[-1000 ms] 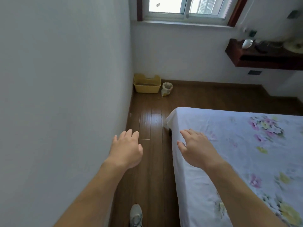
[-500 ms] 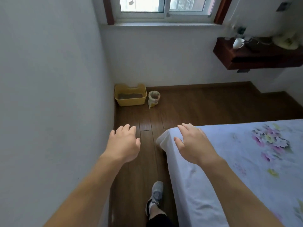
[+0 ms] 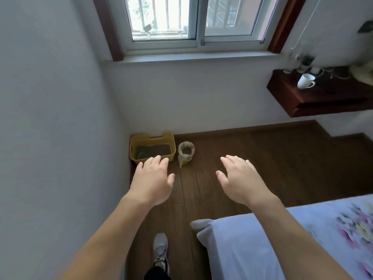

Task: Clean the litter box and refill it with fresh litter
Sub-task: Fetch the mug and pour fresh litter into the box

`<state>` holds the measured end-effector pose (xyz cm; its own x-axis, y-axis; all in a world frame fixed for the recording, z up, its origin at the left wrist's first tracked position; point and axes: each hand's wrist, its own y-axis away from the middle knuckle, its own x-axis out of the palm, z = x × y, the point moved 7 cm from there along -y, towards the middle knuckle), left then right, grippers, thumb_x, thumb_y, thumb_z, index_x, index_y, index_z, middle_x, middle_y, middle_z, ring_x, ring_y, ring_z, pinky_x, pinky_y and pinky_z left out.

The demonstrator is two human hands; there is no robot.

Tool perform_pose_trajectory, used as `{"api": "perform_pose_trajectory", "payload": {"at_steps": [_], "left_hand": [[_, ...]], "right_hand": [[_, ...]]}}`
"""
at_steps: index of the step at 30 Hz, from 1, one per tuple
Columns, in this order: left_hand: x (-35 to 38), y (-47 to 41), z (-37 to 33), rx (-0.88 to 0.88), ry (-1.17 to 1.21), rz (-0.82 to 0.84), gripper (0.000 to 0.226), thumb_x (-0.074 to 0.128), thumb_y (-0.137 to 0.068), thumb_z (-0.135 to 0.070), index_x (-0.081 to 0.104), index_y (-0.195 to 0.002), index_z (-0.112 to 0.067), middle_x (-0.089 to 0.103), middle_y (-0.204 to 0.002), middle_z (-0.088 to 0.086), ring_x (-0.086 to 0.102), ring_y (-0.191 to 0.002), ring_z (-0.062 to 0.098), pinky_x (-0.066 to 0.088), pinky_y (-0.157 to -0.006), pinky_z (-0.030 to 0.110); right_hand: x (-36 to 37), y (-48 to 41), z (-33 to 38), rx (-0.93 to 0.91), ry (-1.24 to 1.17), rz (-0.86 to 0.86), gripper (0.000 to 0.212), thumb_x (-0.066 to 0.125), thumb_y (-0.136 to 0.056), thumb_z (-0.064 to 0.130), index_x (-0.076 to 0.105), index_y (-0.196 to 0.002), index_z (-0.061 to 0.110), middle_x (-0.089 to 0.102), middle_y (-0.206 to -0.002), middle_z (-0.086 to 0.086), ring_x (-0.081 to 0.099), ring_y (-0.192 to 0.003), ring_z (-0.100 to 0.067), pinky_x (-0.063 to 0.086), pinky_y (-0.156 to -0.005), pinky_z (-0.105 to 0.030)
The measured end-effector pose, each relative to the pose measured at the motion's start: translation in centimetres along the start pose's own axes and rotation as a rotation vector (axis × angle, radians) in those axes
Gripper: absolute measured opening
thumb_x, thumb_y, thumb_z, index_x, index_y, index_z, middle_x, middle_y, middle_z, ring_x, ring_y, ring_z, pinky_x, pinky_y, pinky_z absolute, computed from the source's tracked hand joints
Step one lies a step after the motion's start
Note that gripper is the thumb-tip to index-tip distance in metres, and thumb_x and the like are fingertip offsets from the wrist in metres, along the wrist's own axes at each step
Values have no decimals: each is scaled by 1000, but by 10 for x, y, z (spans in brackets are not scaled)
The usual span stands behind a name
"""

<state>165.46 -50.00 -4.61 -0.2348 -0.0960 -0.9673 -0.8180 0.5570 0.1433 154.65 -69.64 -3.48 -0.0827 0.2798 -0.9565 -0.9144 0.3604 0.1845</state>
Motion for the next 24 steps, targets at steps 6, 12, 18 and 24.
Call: {"api": "perform_pose_trajectory", "payload": {"at_steps": [6,12,18,24], "left_hand": [[-9,-164,-6,156,-63,44,53,34,-101,-45,34,-148,-21,32,-157,4,24,-147,24,20,-120,45],[-31,-299,-60,351,-157,54,42,35,-98,-44,50,-128,-20,52,-130,-2,43,-128,22,33,-107,39],[-22,-403,-165,544,-208,101,39,33,-98,-45,50,-126,-22,50,-130,-4,41,-129,21,32,-107,39],[-17,-492,-278,662,-175,117,42,35,-99,-46,50,-130,-24,50,-133,-4,42,-131,22,32,-109,38]], "right_hand": [[-23,-119,-26,172,0,-46,49,38,-103,38,42,-146,15,44,-151,-2,35,-142,-20,19,-120,-43],[-65,-194,-78,356,-41,-78,49,38,-102,38,42,-146,15,45,-150,-2,36,-141,-21,21,-120,-44],[-96,-243,-173,515,-93,-132,52,36,-103,40,39,-150,18,39,-156,-2,30,-146,-20,20,-123,-44],[-130,-289,-287,632,-102,-162,50,37,-103,40,42,-147,17,43,-153,-1,35,-143,-21,25,-120,-43]]}}
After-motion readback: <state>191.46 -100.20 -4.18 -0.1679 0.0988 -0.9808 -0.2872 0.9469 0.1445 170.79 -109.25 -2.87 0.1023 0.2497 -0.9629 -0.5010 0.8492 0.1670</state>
